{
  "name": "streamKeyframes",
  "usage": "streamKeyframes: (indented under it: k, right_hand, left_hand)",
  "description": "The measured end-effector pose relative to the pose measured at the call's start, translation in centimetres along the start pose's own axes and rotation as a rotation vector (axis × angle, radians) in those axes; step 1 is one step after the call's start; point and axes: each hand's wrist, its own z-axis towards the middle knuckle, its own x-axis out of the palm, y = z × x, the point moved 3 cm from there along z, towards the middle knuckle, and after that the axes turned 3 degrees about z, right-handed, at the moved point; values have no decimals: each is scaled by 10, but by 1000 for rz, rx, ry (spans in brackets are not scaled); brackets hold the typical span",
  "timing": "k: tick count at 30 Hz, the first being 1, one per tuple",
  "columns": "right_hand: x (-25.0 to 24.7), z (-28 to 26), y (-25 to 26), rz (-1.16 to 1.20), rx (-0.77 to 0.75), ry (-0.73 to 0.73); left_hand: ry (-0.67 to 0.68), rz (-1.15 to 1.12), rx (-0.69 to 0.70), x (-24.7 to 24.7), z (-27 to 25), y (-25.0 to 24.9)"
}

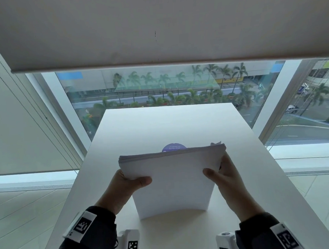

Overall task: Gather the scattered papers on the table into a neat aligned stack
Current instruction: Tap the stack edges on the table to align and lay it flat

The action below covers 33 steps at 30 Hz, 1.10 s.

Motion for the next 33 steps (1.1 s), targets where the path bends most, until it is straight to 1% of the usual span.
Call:
streamKeyframes:
  k: [2, 5, 8, 10, 14, 16, 20, 21, 23, 24, 27, 29, 30, 31, 33]
  right_hand:
    - [-1, 3, -1, -71, 25, -29]
    - [-2, 6, -8, -78, 73, -27]
    - [-3, 5, -13, -132, 96, -75]
    - [-5, 5, -10, -110, 73, -104]
    - [-11, 7, 2, 11, -1, -108]
    - [-12, 8, 7, 4, -35, -100]
    - [-12, 11, 20, -76, -94, -113]
    - [-12, 12, 23, -128, -115, -123]
    - [-10, 12, 36, -327, -203, -147]
    - [-7, 12, 43, -462, -279, -165]
    - [6, 8, 67, -875, -573, -199]
    - [19, 2, 79, -1017, -685, -195]
    - [27, -2, 86, -1050, -718, -176]
    - [37, -6, 89, -1079, -735, -120]
    - [56, -11, 84, -1194, -713, 71]
  left_hand:
    - [-15, 3, -4, 0, 1, 0]
    - [-43, 10, -19, 1, 1, 1]
    - [-76, 10, 1, 3, 1, 0]
    - [-81, 0, 25, 7, 2, -6]
    - [-39, 29, 87, 11, 5, -18]
    - [-24, 28, 121, 10, 6, -21]
    - [-24, 25, 118, 9, 7, -22]
    - [-26, 32, 111, 10, 7, -23]
    - [-26, 49, 97, 9, 7, -22]
    - [-26, 54, 86, 8, 8, -21]
    - [-14, 69, 57, 8, 9, -21]
    - [1, 72, 40, 8, 10, -21]
    - [6, 71, 32, 8, 10, -22]
    - [8, 72, 28, 8, 10, -22]
    - [18, 78, 28, 8, 10, -22]
